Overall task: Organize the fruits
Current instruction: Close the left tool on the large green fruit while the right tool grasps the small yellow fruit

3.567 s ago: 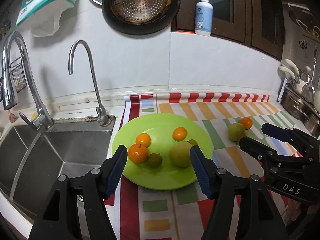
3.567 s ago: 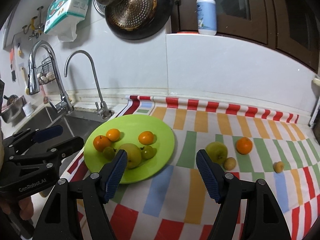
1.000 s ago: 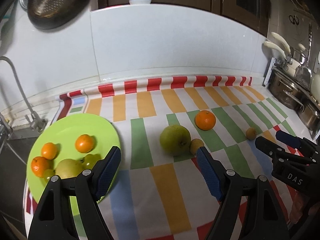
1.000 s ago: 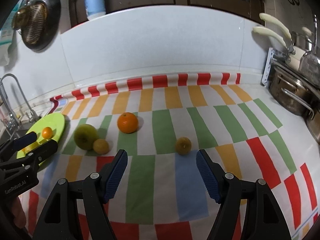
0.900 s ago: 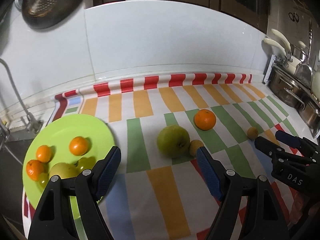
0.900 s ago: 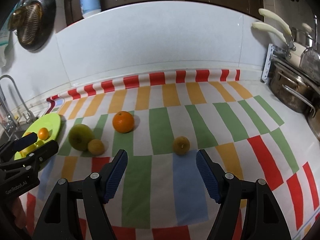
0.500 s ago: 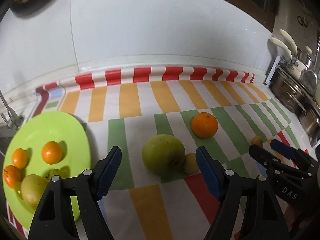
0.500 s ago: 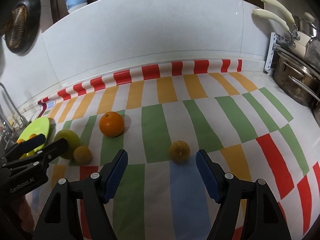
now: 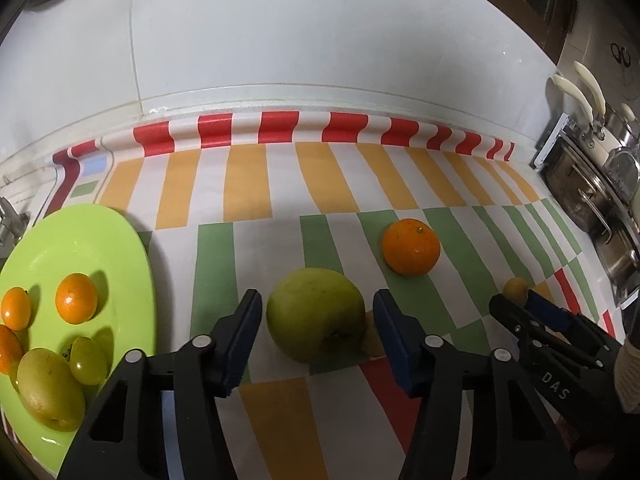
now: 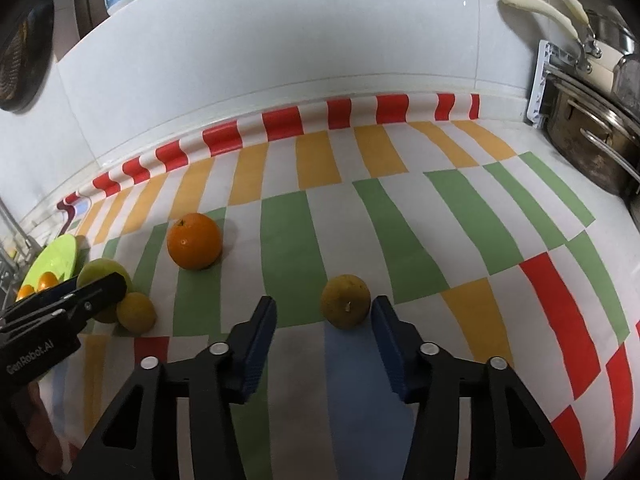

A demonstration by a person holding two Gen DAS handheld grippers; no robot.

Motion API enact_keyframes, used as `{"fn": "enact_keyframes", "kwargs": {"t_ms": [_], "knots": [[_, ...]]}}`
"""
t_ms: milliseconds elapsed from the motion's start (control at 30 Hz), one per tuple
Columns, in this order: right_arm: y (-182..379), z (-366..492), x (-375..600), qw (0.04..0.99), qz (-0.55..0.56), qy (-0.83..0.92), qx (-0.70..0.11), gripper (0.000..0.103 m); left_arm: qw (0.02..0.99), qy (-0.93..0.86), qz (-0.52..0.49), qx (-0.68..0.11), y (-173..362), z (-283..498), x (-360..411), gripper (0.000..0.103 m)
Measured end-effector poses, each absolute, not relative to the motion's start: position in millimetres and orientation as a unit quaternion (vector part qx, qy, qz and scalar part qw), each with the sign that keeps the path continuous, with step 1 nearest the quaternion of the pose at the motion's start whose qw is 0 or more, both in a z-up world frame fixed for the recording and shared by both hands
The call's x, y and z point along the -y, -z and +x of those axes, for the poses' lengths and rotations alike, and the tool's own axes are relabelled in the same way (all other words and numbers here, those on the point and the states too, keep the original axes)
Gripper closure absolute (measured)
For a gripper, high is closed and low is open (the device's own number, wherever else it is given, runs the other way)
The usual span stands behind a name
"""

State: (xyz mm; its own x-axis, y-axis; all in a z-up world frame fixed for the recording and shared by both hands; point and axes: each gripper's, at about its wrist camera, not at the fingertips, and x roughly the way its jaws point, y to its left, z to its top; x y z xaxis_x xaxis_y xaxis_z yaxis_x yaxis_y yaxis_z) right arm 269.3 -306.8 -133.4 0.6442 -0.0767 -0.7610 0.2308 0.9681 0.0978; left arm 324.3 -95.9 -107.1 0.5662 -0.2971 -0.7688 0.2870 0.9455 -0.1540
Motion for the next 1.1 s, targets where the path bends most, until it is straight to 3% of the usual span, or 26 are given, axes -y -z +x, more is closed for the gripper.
{"fn": "enact_keyframes", "kwargs": {"t_ms": [200, 1100], "knots": [[132.0, 269.6, 304.1, 0.904, 0.078, 0.081, -0.412, 0.077, 0.887, 0.164, 0.001, -0.432, 106.5, 323.1, 94.3, 0.053], [92.5, 247.5, 271.3, 0.936, 0.034, 0.026, -0.349, 0.078, 0.913, 0.156, 0.039, -0.375, 72.6, 290.3, 86.9, 0.054]]}}
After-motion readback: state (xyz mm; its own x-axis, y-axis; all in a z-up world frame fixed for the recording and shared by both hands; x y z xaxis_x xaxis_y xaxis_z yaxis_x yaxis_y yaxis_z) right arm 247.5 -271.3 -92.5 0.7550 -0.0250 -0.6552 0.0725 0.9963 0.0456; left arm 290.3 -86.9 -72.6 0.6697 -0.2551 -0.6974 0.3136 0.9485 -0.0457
